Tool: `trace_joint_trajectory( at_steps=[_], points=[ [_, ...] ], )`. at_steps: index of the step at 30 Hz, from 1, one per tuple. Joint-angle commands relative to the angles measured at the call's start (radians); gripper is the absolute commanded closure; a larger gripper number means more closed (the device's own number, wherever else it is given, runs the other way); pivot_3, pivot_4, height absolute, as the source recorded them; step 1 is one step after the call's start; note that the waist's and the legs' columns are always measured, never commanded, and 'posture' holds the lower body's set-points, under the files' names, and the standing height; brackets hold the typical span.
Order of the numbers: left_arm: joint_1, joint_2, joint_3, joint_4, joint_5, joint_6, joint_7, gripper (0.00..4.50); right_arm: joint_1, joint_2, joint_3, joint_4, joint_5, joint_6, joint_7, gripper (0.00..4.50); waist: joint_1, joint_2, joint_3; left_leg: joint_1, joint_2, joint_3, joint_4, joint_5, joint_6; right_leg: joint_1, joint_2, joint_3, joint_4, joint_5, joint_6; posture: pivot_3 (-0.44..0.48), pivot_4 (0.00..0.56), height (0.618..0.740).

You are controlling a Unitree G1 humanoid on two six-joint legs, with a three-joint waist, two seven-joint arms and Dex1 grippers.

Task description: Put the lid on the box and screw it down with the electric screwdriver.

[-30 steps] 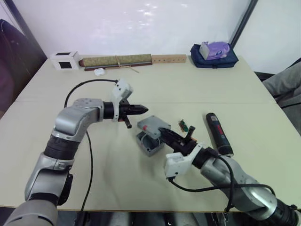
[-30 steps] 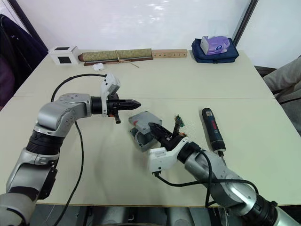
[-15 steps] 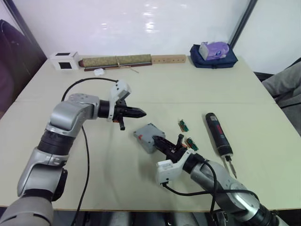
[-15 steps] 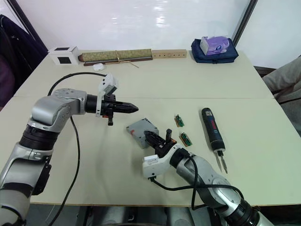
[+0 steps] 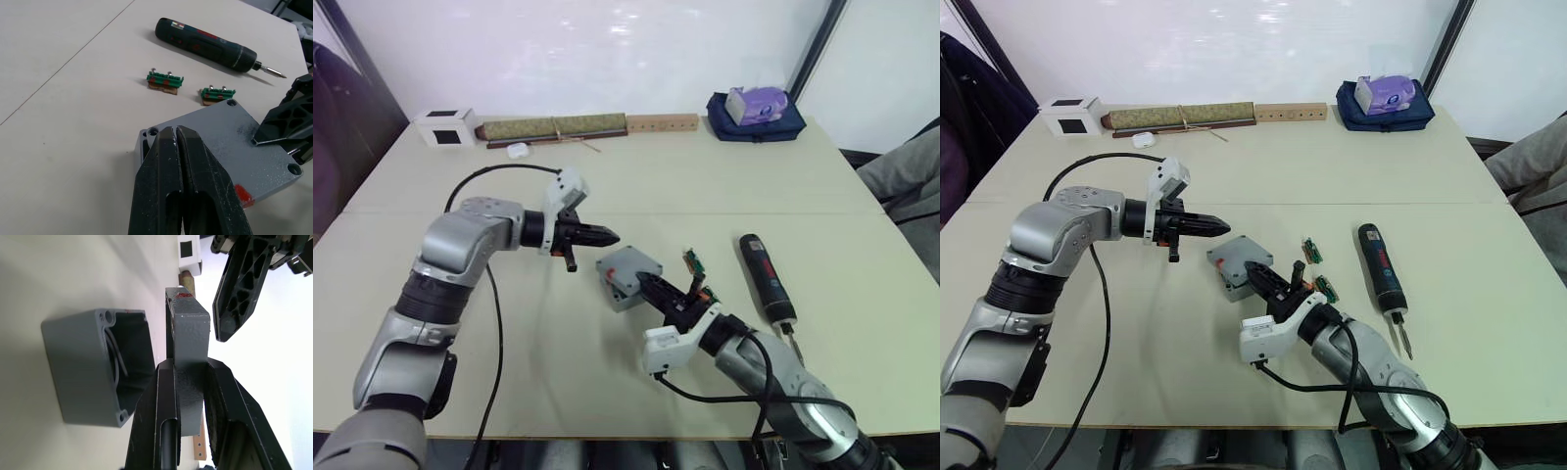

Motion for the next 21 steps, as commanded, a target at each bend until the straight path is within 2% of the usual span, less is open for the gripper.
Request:
trace_joint_trajectory(
  at_steps=[1,9,21],
  points=[
    [-0.006,-0.002,0.036,-0.022,-0.009,-0.008,0.012,4.46,-0.036,0.032,-0.026,0.001,-0.034,0.007,0.012,4.38,-0.001,0.000,0.000,0.000,0.000,0.000,0.000,0.000,0.000,0.000,0.000,0.000,0.000,0.000,0.000,0.000,0.150,0.740],
    [-0.005,-0.014,0.029,-0.013,0.003,-0.025,0.023,4.46,-0.048,0.069,-0.027,0.045,-0.082,0.037,0.065,4.38,0.001,0.000,0.000,0.000,0.000,0.000,0.000,0.000,0.000,0.000,0.000,0.000,0.000,0.000,0.000,0.000,0.150,0.740],
    [0.024,-0.029,-0.087,-0.002,0.132,-0.197,-0.016,4.46,-0.049,0.098,-0.012,0.068,-0.099,0.024,0.112,4.38,0.001,0.000,0.000,0.003,0.000,0.000,0.000,0.000,0.000,0.003,0.000,0.000,0.000,0.000,0.000,0.000,0.150,0.740]
  ],
)
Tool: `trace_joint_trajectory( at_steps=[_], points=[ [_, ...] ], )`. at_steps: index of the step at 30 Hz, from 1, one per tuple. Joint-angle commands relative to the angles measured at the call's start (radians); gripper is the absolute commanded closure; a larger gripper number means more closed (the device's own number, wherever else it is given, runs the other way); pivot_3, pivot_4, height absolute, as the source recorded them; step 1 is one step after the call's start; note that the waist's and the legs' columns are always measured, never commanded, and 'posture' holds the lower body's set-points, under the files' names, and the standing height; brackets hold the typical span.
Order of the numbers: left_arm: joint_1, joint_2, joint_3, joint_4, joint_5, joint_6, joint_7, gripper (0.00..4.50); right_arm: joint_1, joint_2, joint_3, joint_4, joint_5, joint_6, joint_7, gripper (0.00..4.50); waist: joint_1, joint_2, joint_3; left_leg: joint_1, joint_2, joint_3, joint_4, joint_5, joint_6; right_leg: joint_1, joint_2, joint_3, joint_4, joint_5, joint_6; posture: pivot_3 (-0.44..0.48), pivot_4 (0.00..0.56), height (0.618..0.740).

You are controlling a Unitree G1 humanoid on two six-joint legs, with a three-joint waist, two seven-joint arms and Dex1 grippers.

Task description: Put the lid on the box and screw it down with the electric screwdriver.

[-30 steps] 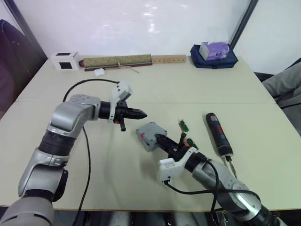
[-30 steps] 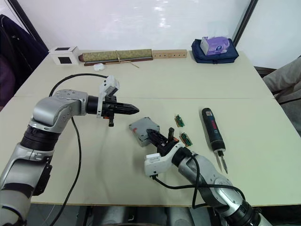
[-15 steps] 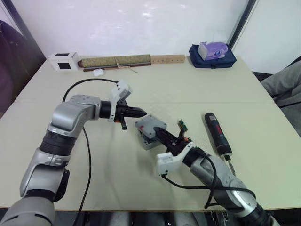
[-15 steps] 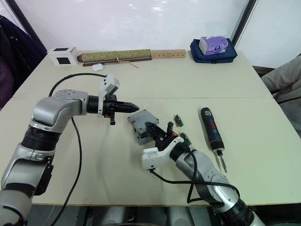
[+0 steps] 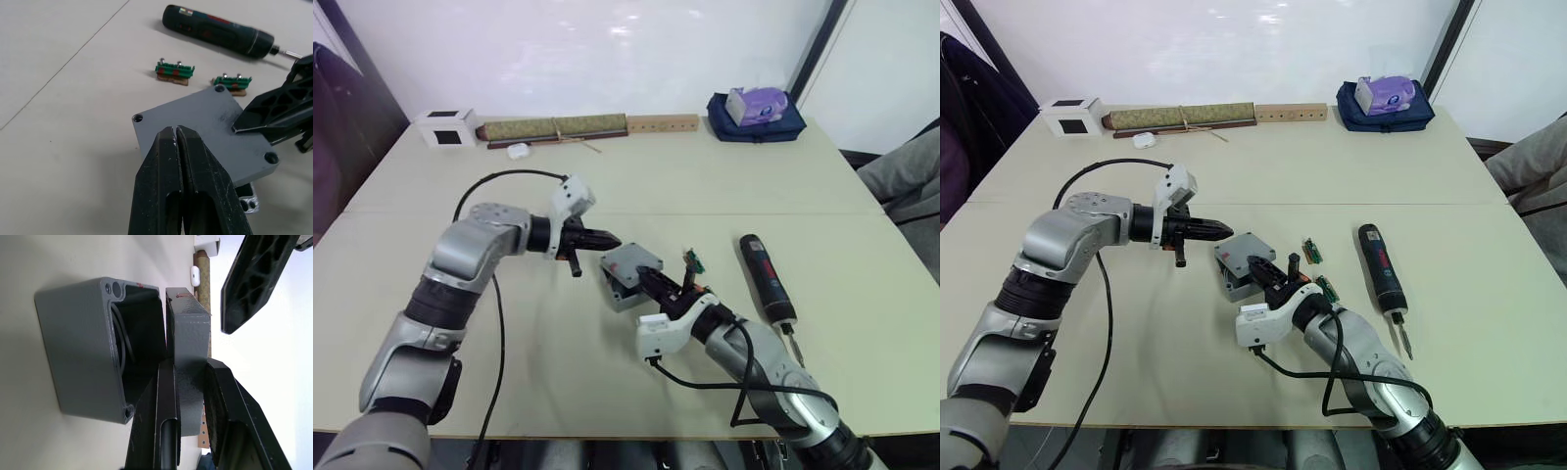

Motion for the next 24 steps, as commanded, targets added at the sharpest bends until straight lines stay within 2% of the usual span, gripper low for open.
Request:
trace_joint_trajectory(
  at_steps=[1,6,12,14,16,20,21,24],
  points=[
    [-0.006,-0.017,-0.005,-0.004,0.023,-0.051,-0.007,4.46,-0.013,0.018,0.007,-0.002,-0.014,-0.001,0.013,4.38,-0.001,0.000,0.000,0.000,0.000,0.000,0.000,0.000,0.000,0.000,0.000,0.000,0.000,0.000,0.000,0.000,0.150,0.740],
    [-0.021,-0.040,0.014,0.020,0.027,-0.052,-0.003,4.46,-0.022,0.037,-0.001,0.004,-0.028,0.008,0.018,4.38,-0.002,0.000,0.000,0.004,0.000,0.000,0.000,0.000,0.000,0.005,0.000,0.000,0.000,0.000,0.000,0.000,0.150,0.740],
    [0.002,-0.035,-0.025,0.017,0.065,-0.091,-0.035,4.46,-0.008,0.037,0.015,0.013,-0.018,-0.003,0.055,4.38,-0.002,0.000,0.000,0.006,0.000,0.000,0.000,0.000,0.000,0.007,0.000,0.000,-0.001,0.000,0.000,0.000,0.150,0.740],
    [0.039,0.013,-0.138,0.013,0.182,-0.201,-0.075,4.46,-0.001,0.037,0.016,0.018,-0.006,-0.001,0.070,4.38,-0.003,0.000,0.000,0.007,0.000,0.000,0.000,0.000,0.000,0.008,0.000,0.000,-0.001,0.000,0.000,0.000,0.150,0.740],
    [0.074,0.040,-0.216,0.028,0.261,-0.290,-0.103,4.50,0.003,0.038,0.011,0.018,-0.001,0.001,0.072,3.35,-0.002,-0.001,-0.002,0.010,0.000,0.000,-0.001,0.000,0.000,0.011,0.000,0.000,-0.001,-0.001,-0.001,0.000,0.150,0.740],
    [0.101,0.013,-0.208,0.077,0.270,-0.336,-0.103,4.50,0.004,0.034,0.008,0.009,0.002,-0.012,0.078,1.86,0.000,-0.002,-0.007,0.024,0.000,0.001,-0.003,-0.002,0.004,0.026,0.000,-0.001,-0.004,-0.003,-0.003,0.000,0.150,0.740],
    [0.103,0.010,-0.203,0.089,0.274,-0.342,-0.103,4.50,0.005,0.033,0.008,0.005,0.003,-0.017,0.080,1.38,0.000,-0.003,-0.009,0.028,0.000,0.001,-0.003,-0.003,0.005,0.030,0.000,-0.001,-0.005,-0.004,-0.003,0.000,0.150,0.740],
    [0.106,0.001,-0.189,0.116,0.276,-0.356,-0.107,4.50,0.009,0.029,0.000,-0.007,0.014,-0.027,0.083,1.38,0.000,-0.004,-0.018,0.029,0.000,0.000,-0.003,-0.005,0.008,0.031,0.000,-0.001,-0.005,-0.005,-0.003,0.000,0.150,0.740]
  ],
)
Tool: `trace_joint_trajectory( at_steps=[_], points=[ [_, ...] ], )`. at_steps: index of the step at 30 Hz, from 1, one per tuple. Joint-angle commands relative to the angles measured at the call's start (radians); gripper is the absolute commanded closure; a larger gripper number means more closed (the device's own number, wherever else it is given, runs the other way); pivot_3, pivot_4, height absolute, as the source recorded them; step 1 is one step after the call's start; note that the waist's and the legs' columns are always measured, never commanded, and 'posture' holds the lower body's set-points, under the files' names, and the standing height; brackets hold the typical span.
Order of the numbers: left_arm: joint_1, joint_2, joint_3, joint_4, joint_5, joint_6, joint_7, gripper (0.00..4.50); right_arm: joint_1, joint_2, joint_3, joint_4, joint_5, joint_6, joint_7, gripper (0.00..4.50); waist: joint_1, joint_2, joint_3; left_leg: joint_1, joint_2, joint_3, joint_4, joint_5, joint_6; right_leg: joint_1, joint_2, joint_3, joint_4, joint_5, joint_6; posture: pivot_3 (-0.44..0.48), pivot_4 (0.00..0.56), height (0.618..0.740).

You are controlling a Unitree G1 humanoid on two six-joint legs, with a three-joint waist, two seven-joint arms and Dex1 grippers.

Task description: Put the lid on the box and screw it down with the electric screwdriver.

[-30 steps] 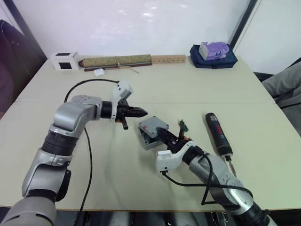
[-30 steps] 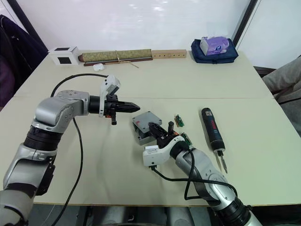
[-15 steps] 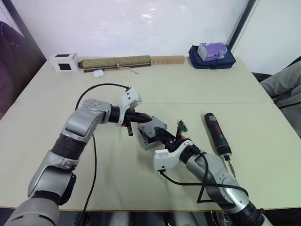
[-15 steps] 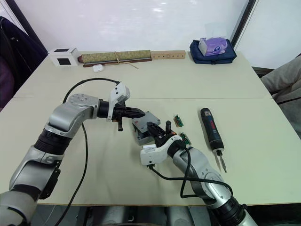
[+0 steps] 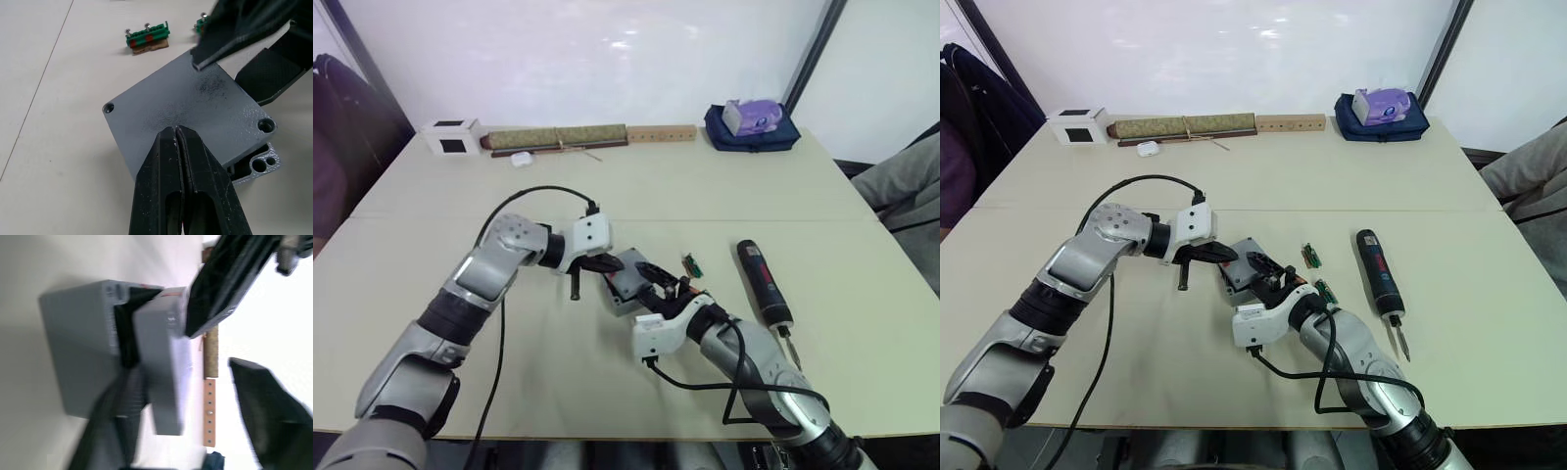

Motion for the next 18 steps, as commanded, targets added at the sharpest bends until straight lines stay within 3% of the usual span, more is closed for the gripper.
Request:
trace_joint_trajectory(
  at_steps=[1,18],
  points=[
    [0.044,-0.006,-0.048,0.070,0.044,0.003,-0.031,4.50,0.010,-0.010,-0.001,-0.034,0.036,-0.034,0.007,1.38,0.001,0.000,-0.003,0.000,0.000,0.000,0.000,0.000,0.000,0.000,0.000,0.000,0.000,0.000,0.000,0.000,0.150,0.740],
    [0.081,0.005,-0.040,0.061,0.064,-0.008,-0.070,4.50,0.059,-0.049,-0.081,-0.117,0.211,-0.112,0.002,1.38,0.001,-0.001,-0.004,0.000,0.000,-0.001,0.000,0.000,0.000,0.000,0.000,0.000,0.000,0.000,0.000,0.000,0.150,0.740]
  ],
)
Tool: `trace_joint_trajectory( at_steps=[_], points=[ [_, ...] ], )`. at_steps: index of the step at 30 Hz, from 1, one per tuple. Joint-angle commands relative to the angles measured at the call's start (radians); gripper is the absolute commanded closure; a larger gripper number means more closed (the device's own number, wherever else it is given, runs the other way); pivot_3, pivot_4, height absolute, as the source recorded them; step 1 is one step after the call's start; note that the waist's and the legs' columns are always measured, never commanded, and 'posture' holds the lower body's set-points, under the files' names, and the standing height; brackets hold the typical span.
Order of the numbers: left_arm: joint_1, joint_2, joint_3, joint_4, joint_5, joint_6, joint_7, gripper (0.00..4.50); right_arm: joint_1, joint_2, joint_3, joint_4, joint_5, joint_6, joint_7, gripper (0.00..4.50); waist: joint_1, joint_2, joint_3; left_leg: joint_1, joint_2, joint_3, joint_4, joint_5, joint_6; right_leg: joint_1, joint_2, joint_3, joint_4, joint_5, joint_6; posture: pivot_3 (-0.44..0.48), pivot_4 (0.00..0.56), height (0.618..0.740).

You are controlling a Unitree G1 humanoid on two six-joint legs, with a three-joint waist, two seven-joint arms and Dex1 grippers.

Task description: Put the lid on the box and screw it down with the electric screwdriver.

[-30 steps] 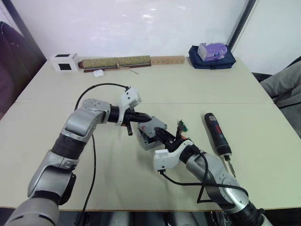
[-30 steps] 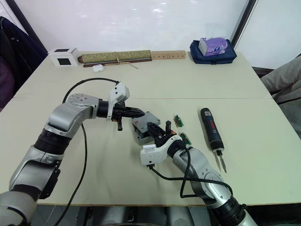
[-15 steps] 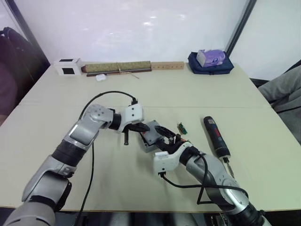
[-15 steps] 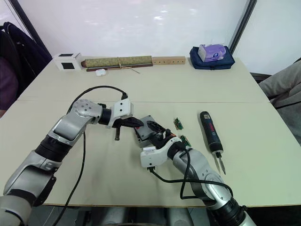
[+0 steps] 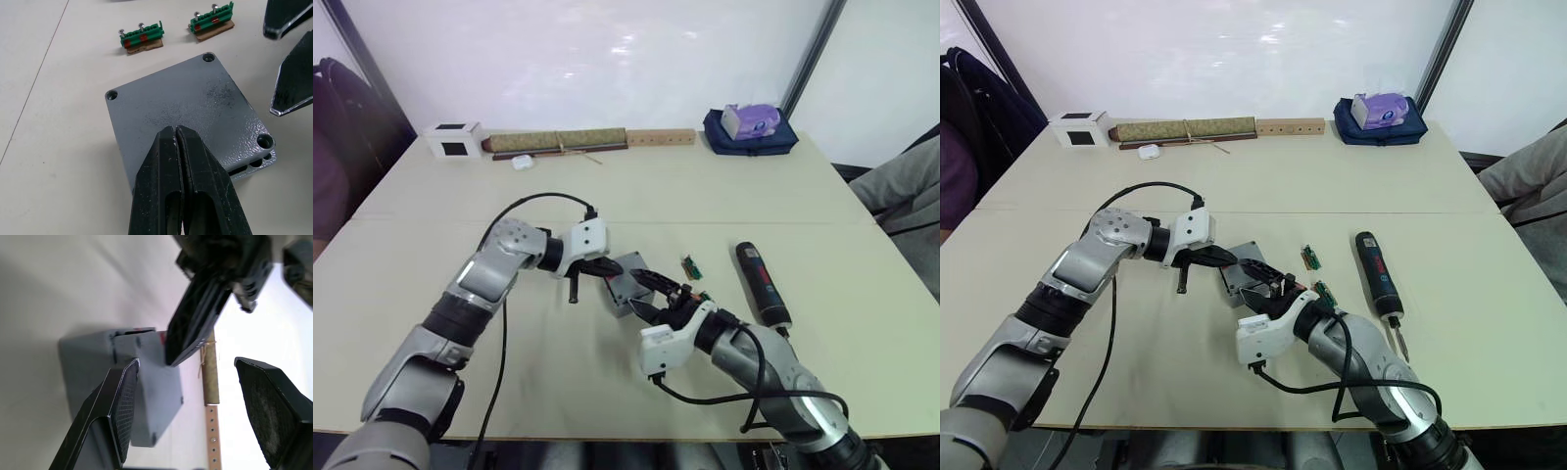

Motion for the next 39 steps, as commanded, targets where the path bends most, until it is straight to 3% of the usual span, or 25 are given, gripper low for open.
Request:
trace_joint_trajectory(
  at_steps=[1,2,5,11,12,19,29,35,39],
  points=[
    [0.066,0.020,-0.059,0.017,0.043,0.049,-0.034,4.50,0.024,0.001,-0.038,-0.068,0.031,-0.004,-0.012,1.38,0.000,0.000,0.000,0.000,0.000,0.000,0.000,0.000,0.000,0.000,0.000,0.000,0.000,0.000,0.000,0.000,0.150,0.740],
    [0.068,0.022,-0.057,0.014,0.043,0.049,-0.036,4.50,0.030,-0.001,-0.045,-0.071,0.037,-0.004,-0.013,1.38,0.000,0.000,0.000,0.000,0.000,0.000,0.000,0.000,0.000,0.000,0.000,0.000,0.000,0.000,0.000,0.000,0.150,0.740],
    [0.069,0.023,-0.054,0.012,0.042,0.048,-0.039,4.50,0.045,0.003,-0.063,-0.076,0.067,-0.007,-0.020,1.97,0.000,0.000,0.000,0.000,0.000,0.000,0.000,0.000,0.000,0.000,0.000,0.000,0.000,0.000,0.000,0.000,0.150,0.740],
    [0.064,0.021,-0.035,0.023,0.036,0.031,-0.040,4.50,0.045,0.004,-0.105,-0.059,0.095,0.004,-0.034,4.33,0.000,0.000,0.000,0.000,0.000,0.000,0.000,0.000,0.000,0.000,0.000,0.000,0.000,0.000,-0.001,0.000,0.150,0.740],
    [0.065,0.023,-0.032,0.016,0.030,0.037,-0.046,4.50,0.046,0.005,-0.111,-0.055,0.097,0.010,-0.033,4.43,0.000,0.000,0.000,0.000,0.000,0.000,0.000,0.000,0.000,0.000,0.000,0.000,0.000,0.000,-0.001,0.000,0.150,0.740],
    [0.064,0.019,-0.005,-0.014,0.004,0.070,-0.062,4.50,0.047,0.038,-0.132,-0.032,0.116,0.104,-0.010,4.43,0.000,0.000,0.000,0.000,0.001,0.000,-0.001,0.000,0.000,0.000,0.000,0.000,0.000,-0.001,-0.001,0.000,0.150,0.740],
    [-0.046,-0.017,0.103,-0.062,-0.149,0.294,-0.065,4.50,-0.013,0.057,-0.108,0.063,0.100,0.149,-0.036,4.43,0.000,0.001,0.002,-0.006,0.001,0.000,-0.001,0.000,0.000,-0.007,0.000,0.000,0.000,0.000,0.000,0.000,0.150,0.740],
    [-0.160,-0.041,0.181,0.040,-0.216,0.367,-0.060,4.50,-0.006,0.047,-0.107,0.072,0.101,0.148,-0.044,4.43,-0.001,0.000,0.009,-0.008,0.000,0.000,-0.001,0.000,0.000,-0.008,0.000,0.000,0.000,0.000,0.000,0.000,0.150,0.740],
    [-0.194,-0.056,0.169,0.163,-0.147,0.268,-0.011,4.50,-0.009,0.050,-0.102,0.075,0.100,0.149,-0.044,4.43,-0.004,0.001,0.009,-0.007,0.000,0.000,-0.001,0.000,0.000,-0.008,0.000,0.000,0.000,0.000,0.000,0.000,0.150,0.740]
  ],
)
